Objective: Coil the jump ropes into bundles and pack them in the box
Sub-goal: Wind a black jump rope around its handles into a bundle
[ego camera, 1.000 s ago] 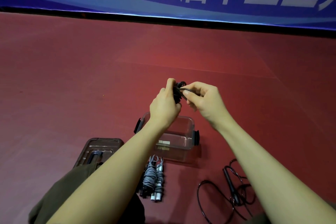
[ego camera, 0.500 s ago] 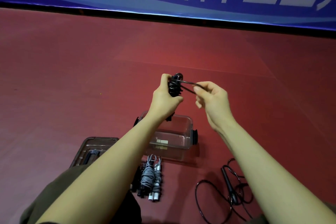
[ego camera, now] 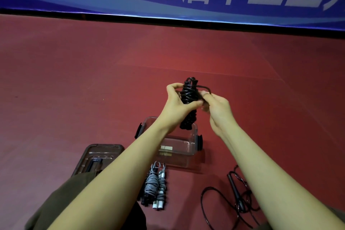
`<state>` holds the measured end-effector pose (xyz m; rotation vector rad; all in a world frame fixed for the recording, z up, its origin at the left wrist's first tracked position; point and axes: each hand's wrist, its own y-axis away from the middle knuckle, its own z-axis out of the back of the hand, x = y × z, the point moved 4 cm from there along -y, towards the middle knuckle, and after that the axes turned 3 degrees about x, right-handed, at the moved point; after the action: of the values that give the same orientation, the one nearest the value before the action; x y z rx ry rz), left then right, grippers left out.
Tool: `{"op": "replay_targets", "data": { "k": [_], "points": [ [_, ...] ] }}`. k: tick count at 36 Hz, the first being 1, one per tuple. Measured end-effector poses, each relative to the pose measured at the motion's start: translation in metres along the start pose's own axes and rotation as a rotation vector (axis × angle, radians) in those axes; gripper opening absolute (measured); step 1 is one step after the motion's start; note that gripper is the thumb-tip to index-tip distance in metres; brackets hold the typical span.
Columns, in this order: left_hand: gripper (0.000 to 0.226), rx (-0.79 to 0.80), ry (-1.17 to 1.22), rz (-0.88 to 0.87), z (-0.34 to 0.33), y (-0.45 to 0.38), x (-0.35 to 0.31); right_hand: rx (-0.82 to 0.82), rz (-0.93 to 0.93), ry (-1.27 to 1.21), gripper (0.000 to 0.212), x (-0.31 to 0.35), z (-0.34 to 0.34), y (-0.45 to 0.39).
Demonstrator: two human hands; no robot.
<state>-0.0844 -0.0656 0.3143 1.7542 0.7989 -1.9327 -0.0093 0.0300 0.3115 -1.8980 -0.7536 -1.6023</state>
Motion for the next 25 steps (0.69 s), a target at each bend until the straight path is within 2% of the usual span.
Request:
{"op": "replay_targets", "data": {
  "k": [3,7,11,15,18,21,23,25],
  "points": [
    [0.067,-0.126,-0.025,0.0,0.006,0.0,-0.002,0.062,-0.042,-0.04,0.025,-0.003,-0.002,-0.001],
    [0.065,-0.208,-0.197,-0.081,0.009,0.002,-0.006,0.019,-0.004,-0.048,0.022,-0.001,0.0,-0.001],
    [0.062,-0.185,-0.337,-0.188,0.002,0.005,-0.002,0.026,0.074,0.062,0.018,0.003,-0.004,-0.001],
    [0.068,-0.095,-0.307,-0.151,-0.01,0.007,0.003,0.072,0.126,0.052,0.02,0.006,-0.011,-0.001],
    [0.065,-0.077,-0.298,-0.127,-0.011,0.007,0.004,0.094,0.139,0.055,0.022,0.007,-0.011,0.0],
    [0.075,-0.074,-0.35,-0.161,-0.009,0.006,-0.001,0.087,0.136,0.042,0.017,0.006,-0.01,0.002],
    [0.07,-0.164,-0.419,-0.208,-0.005,0.004,0.0,0.091,0.159,0.101,0.012,0.007,-0.012,0.003],
    [0.054,-0.274,-0.436,-0.203,0.0,0.005,-0.002,0.094,0.19,0.148,0.015,0.008,-0.015,0.004]
  ]
}}
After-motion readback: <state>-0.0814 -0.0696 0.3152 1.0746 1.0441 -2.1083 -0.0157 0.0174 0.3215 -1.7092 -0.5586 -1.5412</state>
